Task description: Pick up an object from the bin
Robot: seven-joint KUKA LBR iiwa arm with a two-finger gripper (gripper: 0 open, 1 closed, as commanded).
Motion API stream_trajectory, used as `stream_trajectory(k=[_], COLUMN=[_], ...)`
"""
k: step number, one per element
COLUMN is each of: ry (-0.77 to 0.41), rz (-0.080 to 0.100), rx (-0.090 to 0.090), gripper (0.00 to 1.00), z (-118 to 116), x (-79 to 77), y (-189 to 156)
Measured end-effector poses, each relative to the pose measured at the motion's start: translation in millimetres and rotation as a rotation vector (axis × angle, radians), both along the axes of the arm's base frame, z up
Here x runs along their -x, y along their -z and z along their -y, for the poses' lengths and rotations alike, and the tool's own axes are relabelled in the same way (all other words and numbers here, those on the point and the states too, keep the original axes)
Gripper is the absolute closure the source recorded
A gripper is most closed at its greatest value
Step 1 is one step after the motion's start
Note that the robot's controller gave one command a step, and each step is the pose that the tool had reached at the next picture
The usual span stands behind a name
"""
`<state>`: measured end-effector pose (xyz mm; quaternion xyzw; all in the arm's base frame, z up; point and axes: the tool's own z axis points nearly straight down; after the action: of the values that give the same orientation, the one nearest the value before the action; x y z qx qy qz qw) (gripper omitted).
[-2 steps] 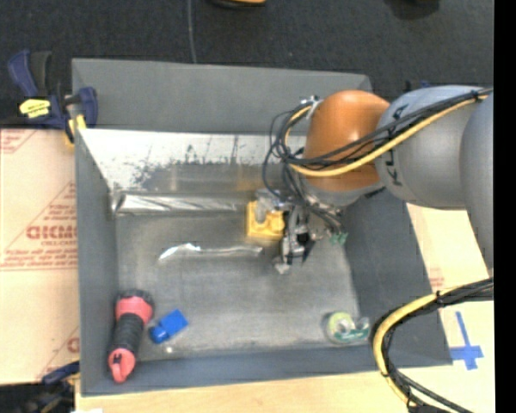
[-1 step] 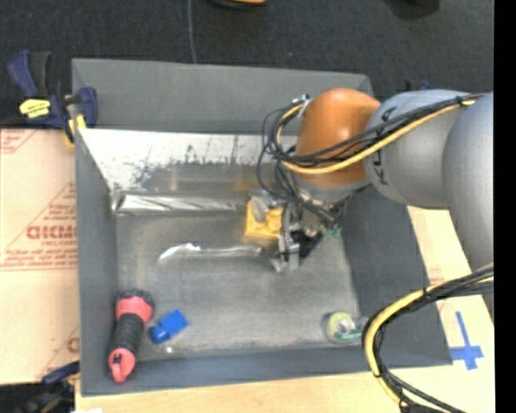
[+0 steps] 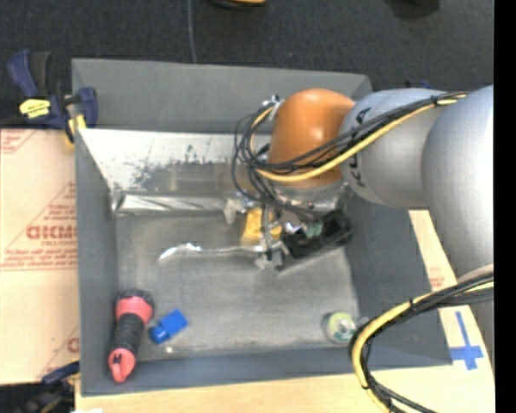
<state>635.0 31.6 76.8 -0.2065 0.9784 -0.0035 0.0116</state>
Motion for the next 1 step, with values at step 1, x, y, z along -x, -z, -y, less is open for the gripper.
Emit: stream_trajectory(k=[1], ry=[-0.059], rz=[-0.016], rx=[-0.004], gripper=[1.00], z=[-7.1], x=[-6.2], y=[6.1])
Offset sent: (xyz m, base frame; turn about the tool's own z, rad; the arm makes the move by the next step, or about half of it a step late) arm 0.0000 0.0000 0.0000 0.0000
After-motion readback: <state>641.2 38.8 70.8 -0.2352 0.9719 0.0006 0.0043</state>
